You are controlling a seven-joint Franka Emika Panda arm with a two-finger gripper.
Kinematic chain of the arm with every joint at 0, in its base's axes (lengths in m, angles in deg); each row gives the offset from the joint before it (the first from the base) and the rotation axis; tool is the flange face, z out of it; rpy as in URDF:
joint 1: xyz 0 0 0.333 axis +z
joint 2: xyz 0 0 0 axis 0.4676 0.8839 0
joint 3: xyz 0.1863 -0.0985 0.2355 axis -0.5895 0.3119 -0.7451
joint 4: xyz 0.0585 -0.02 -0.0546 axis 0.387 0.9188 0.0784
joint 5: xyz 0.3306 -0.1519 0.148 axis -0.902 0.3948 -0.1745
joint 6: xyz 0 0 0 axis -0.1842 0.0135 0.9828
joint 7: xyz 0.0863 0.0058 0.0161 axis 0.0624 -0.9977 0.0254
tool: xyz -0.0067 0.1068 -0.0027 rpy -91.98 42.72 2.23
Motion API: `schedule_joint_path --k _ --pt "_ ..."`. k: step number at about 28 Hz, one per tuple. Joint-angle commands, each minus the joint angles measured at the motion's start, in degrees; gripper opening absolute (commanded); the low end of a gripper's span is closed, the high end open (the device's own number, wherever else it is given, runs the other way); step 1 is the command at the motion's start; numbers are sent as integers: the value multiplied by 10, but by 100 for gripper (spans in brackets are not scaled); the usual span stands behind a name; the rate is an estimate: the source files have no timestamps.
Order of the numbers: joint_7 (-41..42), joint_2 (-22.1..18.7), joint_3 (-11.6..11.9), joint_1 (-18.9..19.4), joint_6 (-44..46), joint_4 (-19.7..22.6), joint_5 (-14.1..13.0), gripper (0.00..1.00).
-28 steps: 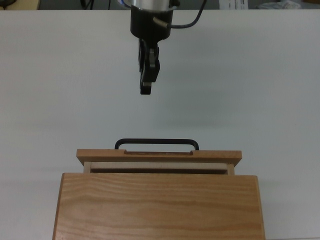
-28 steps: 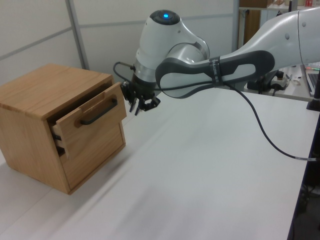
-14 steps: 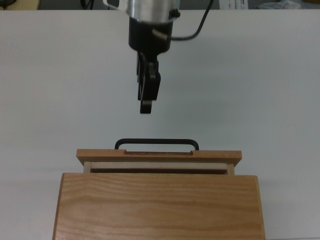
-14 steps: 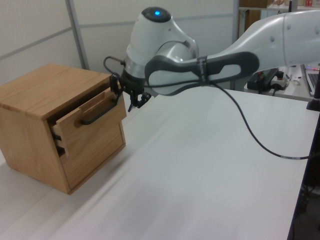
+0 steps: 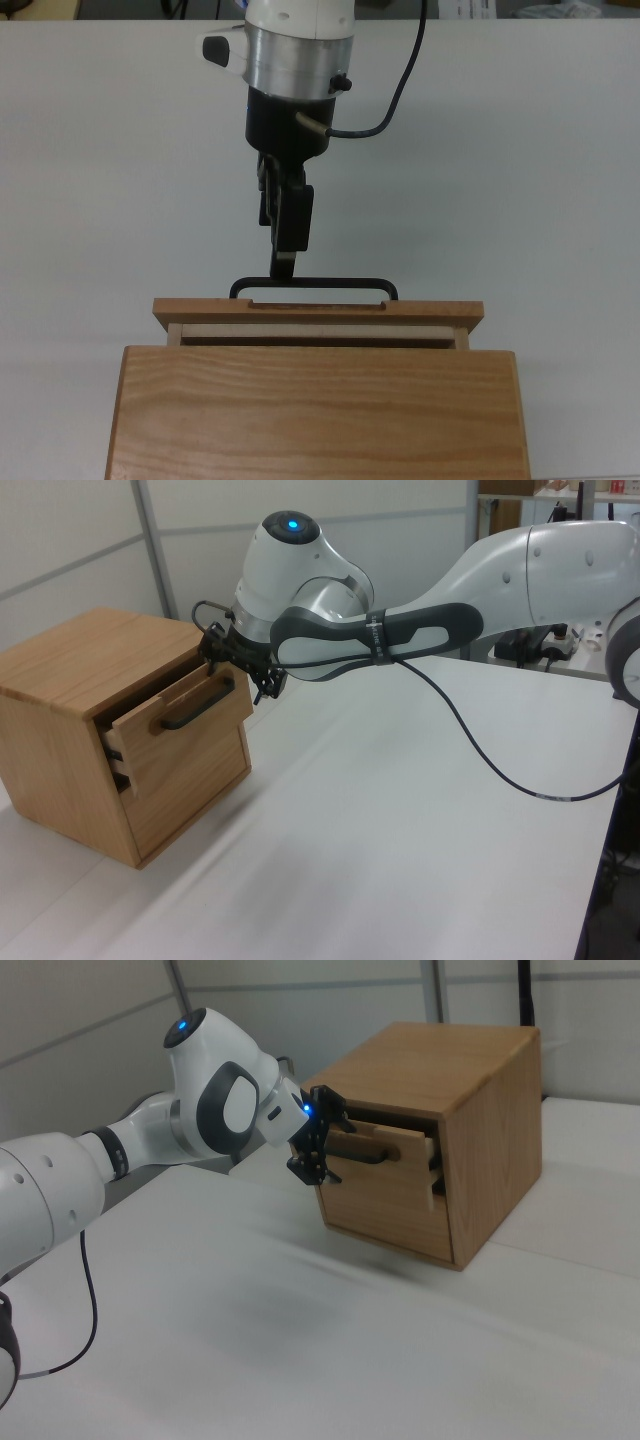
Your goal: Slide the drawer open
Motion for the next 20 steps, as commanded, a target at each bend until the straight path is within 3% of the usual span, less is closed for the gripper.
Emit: schedule_joint_path --k 1,13,18,19,20 --pt "11 24 -1 -2 -10 -20 9 95" --pt "11 62 0 -2 -11 -23 25 78" --pt "10 68 -2 -1 -10 -29 25 25" --pt "7 67 -3 0 -8 -29 25 5" --pt "5 67 -3 1 -7 -29 25 0"
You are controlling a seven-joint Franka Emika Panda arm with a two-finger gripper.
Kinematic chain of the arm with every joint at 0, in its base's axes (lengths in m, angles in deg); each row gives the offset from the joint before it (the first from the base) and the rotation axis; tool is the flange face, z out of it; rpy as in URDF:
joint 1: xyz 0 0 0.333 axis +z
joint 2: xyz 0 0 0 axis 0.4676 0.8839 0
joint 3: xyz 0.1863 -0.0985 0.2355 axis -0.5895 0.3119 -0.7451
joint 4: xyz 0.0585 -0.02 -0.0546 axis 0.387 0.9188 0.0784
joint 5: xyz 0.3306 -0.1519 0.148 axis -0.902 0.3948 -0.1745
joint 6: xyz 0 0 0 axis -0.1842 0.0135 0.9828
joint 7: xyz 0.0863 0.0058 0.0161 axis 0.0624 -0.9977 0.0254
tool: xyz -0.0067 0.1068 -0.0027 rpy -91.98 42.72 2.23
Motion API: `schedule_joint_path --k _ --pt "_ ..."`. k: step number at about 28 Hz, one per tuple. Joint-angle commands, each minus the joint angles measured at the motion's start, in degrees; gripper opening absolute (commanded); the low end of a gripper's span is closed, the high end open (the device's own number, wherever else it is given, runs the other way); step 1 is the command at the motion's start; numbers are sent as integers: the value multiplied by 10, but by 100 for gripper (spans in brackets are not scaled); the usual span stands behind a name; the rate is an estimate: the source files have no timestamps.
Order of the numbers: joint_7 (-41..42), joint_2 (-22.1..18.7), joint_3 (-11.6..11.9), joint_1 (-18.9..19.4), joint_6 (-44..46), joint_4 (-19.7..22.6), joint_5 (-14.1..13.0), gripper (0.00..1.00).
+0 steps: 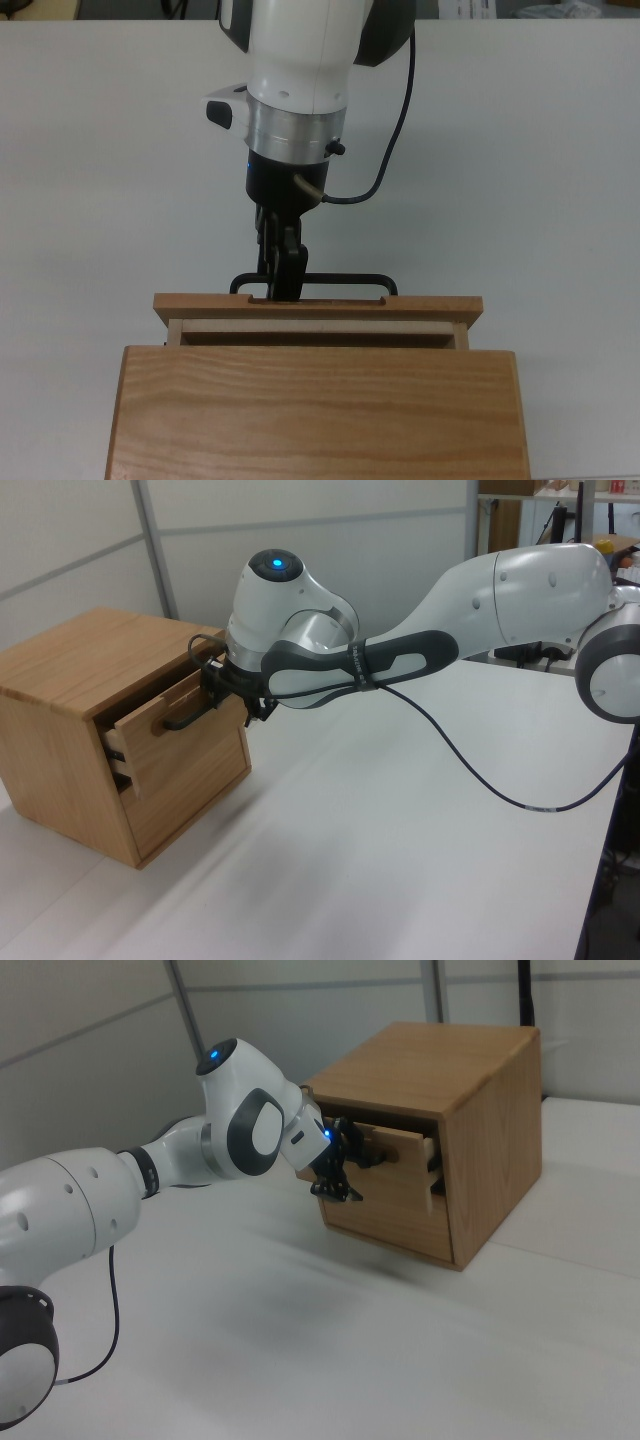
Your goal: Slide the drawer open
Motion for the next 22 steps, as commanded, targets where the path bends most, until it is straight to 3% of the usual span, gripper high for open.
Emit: schedule_joint_path --k 1,6,12,22 --pt "4 8 -4 2 4 -11 5 0" --pt "2 -22 -9 0 5 2 3 0" --pt "3 -71 -21 -6 9 54 -3 0" --pt "5 -142 -23 -14 25 141 -6 0"
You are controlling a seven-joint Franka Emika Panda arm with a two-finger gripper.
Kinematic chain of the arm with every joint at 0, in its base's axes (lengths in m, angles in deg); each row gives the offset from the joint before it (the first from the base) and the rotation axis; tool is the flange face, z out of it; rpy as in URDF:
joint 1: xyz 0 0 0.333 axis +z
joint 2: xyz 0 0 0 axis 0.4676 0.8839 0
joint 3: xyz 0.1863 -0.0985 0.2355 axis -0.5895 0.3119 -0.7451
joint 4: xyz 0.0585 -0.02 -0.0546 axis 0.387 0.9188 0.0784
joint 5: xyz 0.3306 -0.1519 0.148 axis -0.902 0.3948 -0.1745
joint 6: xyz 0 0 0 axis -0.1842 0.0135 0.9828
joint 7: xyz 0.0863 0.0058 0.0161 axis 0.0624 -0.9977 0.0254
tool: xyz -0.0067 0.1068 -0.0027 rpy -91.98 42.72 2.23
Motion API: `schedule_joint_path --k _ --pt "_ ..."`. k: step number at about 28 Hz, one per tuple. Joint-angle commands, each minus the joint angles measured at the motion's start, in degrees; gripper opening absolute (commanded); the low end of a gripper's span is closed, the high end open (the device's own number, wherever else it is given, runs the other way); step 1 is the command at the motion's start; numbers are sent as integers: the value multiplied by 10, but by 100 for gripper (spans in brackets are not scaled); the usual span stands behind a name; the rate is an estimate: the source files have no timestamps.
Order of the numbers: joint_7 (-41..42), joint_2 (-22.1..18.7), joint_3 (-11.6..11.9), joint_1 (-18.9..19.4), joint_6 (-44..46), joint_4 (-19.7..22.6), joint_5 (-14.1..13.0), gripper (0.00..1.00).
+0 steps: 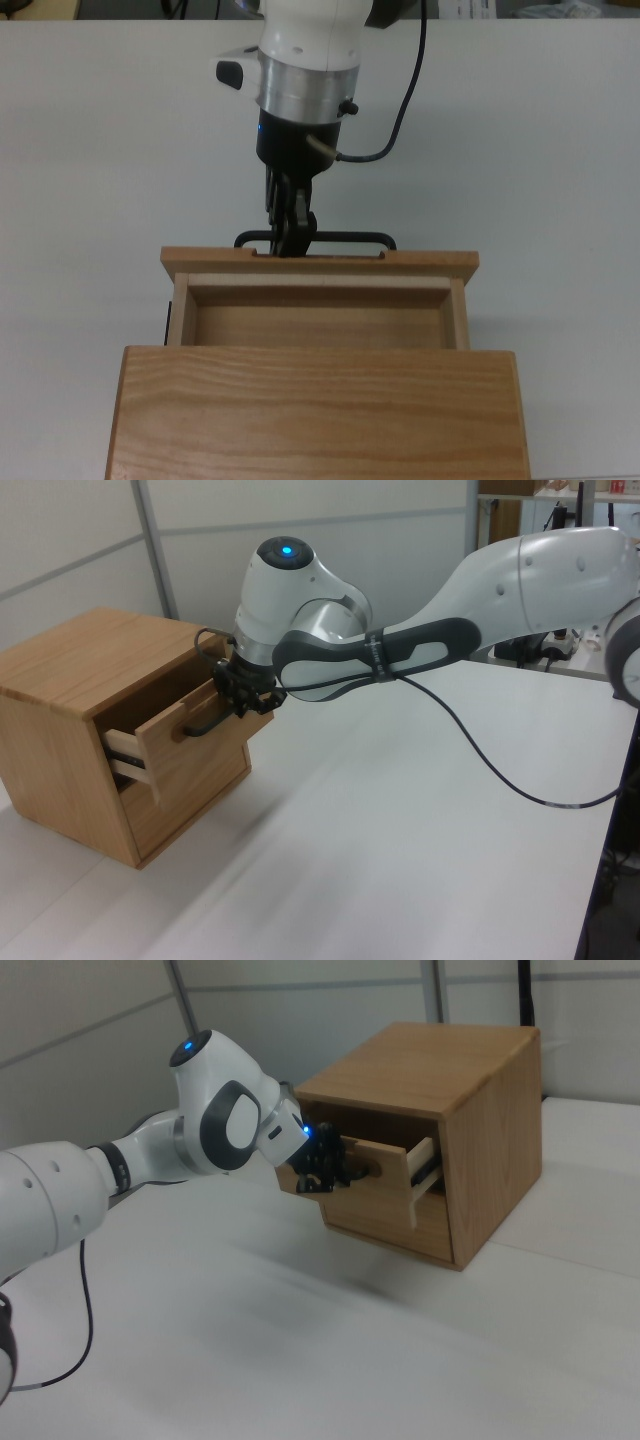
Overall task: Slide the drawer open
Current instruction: 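Pull the handle further outward until the drawer is fully extended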
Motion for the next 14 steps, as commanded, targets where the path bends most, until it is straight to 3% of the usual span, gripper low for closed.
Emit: schedule_joint_path --k 1,14 --pt "6 -79 -13 -12 10 82 -5 0" --pt "19 -184 -12 -13 13 206 -31 0"
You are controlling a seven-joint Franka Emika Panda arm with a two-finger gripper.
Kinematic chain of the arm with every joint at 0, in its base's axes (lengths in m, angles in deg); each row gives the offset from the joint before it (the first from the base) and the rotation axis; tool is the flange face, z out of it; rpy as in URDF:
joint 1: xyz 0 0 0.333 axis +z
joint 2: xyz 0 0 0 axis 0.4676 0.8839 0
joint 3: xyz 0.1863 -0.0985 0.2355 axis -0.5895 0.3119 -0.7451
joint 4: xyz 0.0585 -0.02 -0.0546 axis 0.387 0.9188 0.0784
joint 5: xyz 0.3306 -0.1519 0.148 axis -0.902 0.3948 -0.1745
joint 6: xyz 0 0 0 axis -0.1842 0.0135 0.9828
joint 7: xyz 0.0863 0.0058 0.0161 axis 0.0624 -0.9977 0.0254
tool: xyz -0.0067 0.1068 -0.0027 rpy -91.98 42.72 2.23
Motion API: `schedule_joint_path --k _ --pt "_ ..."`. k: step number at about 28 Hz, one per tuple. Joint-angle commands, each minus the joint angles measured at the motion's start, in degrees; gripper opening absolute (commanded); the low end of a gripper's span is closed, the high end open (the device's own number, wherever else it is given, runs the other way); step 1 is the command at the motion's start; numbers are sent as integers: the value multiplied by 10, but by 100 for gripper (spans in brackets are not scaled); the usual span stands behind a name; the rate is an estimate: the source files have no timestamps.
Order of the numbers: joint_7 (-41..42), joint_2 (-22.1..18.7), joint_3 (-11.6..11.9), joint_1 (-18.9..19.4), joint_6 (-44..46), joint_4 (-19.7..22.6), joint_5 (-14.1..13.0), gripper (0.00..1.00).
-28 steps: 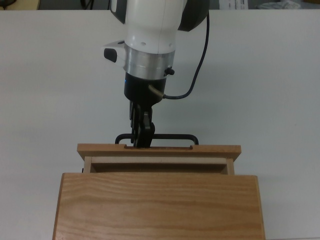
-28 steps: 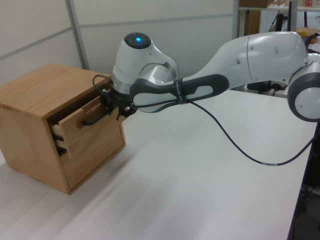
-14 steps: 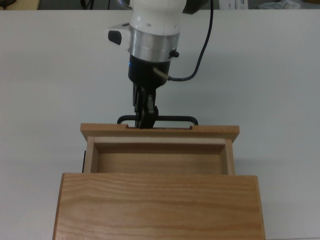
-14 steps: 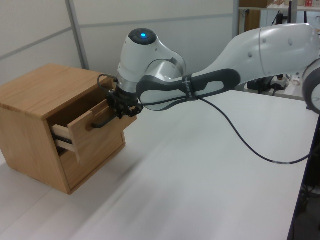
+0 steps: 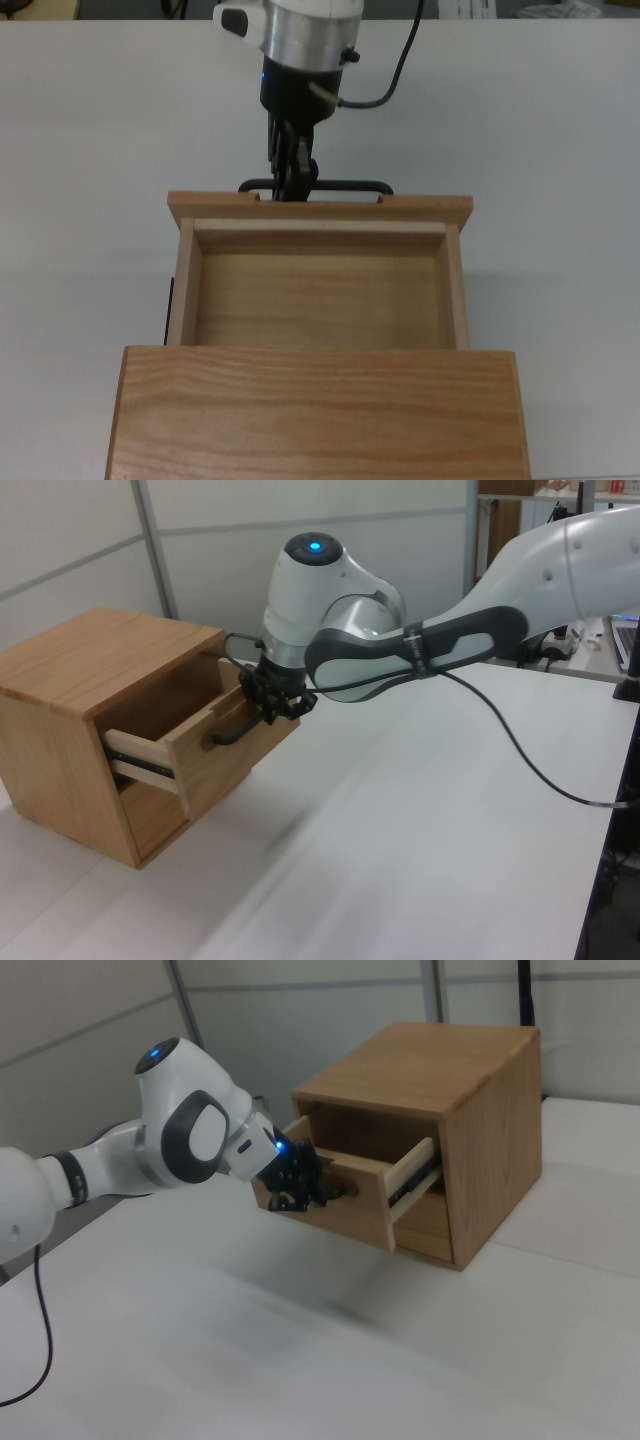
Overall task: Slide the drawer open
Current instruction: 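Pull the handle further outward until the drawer is fully extended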
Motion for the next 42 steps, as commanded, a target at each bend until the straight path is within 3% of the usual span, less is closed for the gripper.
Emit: schedule_joint_path --k 1,19,25,30,33,36,42 --pt "19 -80 -8 -8 11 78 -16 0" --pt "30 -142 -6 -2 20 140 -37 0" --pt "30 -149 -5 6 21 145 -58 0" --pt "30 -149 -5 6 20 138 -67 71" --pt "31 -149 -6 6 20 138 -69 92" --pt "34 -150 -6 6 20 138 -69 98" --pt "74 -151 -6 6 21 138 -70 100"
